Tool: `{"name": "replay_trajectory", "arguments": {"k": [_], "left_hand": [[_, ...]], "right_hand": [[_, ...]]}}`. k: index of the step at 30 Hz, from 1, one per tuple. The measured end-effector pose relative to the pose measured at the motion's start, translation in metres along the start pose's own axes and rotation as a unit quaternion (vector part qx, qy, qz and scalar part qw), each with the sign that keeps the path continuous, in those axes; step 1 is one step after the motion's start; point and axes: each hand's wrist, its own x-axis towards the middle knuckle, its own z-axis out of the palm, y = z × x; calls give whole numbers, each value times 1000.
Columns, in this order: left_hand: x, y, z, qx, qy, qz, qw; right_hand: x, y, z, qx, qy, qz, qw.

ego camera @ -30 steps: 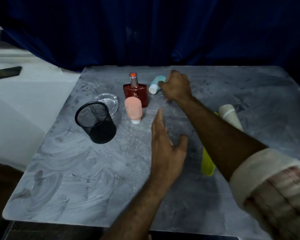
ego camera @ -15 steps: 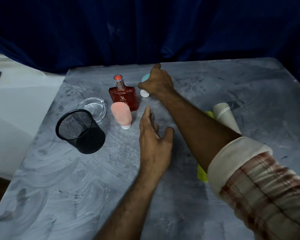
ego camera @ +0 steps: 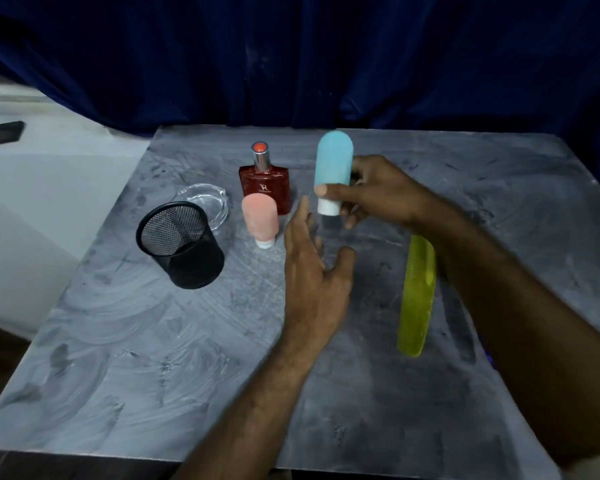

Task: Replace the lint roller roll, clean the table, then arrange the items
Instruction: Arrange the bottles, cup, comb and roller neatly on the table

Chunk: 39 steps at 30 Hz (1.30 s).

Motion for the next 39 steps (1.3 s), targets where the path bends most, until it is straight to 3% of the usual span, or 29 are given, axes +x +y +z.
{"name": "replay_trajectory", "arguments": {"k": [5,9,19,27,39], "left_hand": [[-23,2,-22,40,16,79,996],[-43,-4,-46,53,32,107,992],[-43,-24,-84,61,77,54,994],[-36,-29,-88,51,64,22,996],[-39,-27,-90,49,39,3,998]], "right_hand": [[-50,-7,16,-54,-24,-60,996],[-62,0,49,-168,6,-94,981],[-52,6,122,-211,42,-148,965],[-47,1,121,-263,35,-119,957],[-51,-2,118,-258,26,-105,960]]}}
